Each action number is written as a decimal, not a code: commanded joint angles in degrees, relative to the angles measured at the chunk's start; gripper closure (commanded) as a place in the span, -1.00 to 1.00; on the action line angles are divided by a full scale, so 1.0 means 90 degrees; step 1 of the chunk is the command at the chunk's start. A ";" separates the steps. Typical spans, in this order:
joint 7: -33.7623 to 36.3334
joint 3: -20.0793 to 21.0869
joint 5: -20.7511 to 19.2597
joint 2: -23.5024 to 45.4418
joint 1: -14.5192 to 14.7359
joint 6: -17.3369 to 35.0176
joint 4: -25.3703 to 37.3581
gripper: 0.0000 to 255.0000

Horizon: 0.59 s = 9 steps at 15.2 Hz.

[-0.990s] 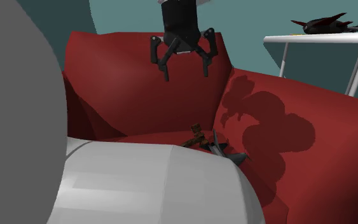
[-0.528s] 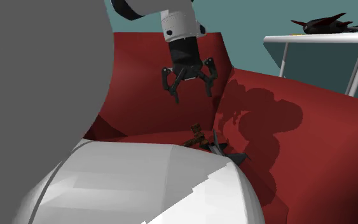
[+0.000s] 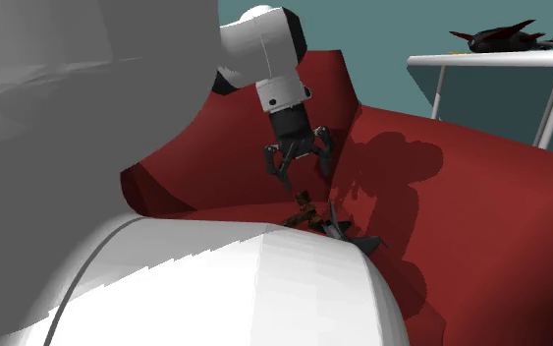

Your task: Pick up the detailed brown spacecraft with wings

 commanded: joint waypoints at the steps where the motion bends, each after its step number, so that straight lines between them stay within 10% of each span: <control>1: -0.0083 -0.0018 -0.0265 0.0531 -0.0024 0.0314 0.0165 -1.00; 9: 0.0050 -0.0047 -0.0701 0.1475 -0.0038 0.0960 0.0349 -1.00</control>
